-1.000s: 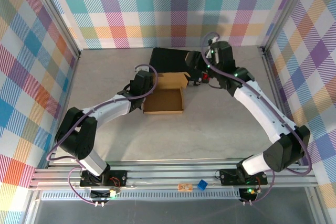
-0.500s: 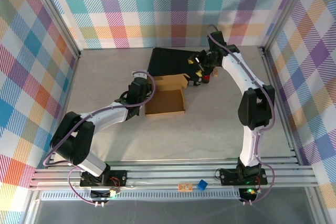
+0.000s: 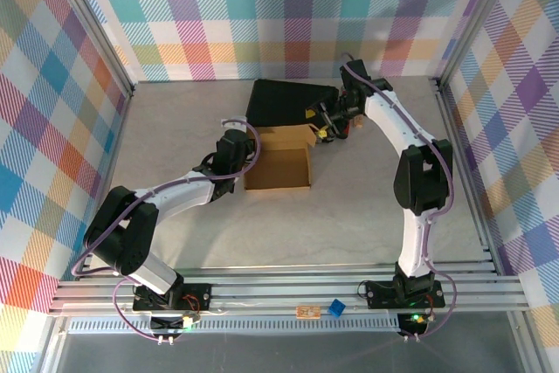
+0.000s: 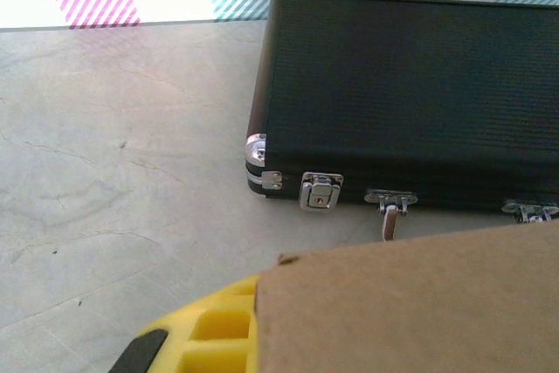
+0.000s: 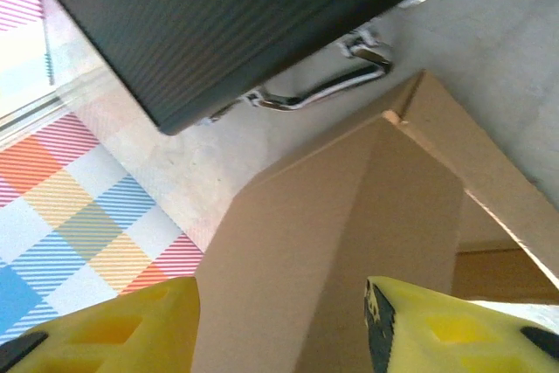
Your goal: Fold the paper box
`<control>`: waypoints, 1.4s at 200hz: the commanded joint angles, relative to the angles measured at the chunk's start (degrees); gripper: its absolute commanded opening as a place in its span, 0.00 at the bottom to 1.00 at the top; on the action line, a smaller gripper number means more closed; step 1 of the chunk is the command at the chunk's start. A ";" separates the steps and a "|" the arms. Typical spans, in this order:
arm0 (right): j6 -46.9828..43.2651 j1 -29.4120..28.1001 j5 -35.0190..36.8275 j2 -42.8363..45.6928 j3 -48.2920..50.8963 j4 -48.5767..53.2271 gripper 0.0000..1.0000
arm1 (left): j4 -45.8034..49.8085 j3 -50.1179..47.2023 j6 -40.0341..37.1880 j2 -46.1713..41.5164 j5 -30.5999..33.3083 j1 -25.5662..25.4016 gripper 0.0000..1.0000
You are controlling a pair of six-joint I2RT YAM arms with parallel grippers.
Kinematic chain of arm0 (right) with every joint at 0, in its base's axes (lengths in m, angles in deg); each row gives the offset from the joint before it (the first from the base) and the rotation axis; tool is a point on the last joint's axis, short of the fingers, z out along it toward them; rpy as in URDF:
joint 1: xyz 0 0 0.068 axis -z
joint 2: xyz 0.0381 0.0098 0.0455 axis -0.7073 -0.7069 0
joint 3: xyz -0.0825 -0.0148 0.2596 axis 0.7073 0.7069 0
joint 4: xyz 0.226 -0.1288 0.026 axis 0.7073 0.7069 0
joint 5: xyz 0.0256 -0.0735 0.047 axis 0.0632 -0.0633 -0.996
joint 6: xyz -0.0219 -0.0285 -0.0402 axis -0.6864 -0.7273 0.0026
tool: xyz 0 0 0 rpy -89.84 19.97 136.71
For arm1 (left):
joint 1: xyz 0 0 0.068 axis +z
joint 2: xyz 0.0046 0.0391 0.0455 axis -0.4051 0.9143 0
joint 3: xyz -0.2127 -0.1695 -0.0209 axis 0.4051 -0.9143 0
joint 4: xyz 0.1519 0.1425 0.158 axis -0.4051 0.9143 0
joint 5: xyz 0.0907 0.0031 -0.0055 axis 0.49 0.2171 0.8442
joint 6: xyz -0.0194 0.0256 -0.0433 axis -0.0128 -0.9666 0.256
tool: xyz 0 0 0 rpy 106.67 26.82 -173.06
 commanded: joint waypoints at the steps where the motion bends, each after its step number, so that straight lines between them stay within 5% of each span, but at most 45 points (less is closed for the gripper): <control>1: 0.61 -0.51 -0.88 2.84 2.94 2.08 0.51 | -1.95 1.56 1.27 0.92 0.51 -0.81 0.00; 171: 6.23 -2.98 -3.87 0.66 6.21 -4.38 0.41 | -3.44 2.09 3.66 3.42 -0.27 -1.95 0.00; 224: 4.87 -2.94 -2.76 1.26 9.23 -4.72 0.33 | -0.75 2.38 9.69 1.03 -1.72 -1.96 0.28; 280: 5.74 -3.11 -1.95 1.55 10.53 -6.41 0.28 | 3.15 2.45 17.89 -3.53 -8.47 -1.95 0.46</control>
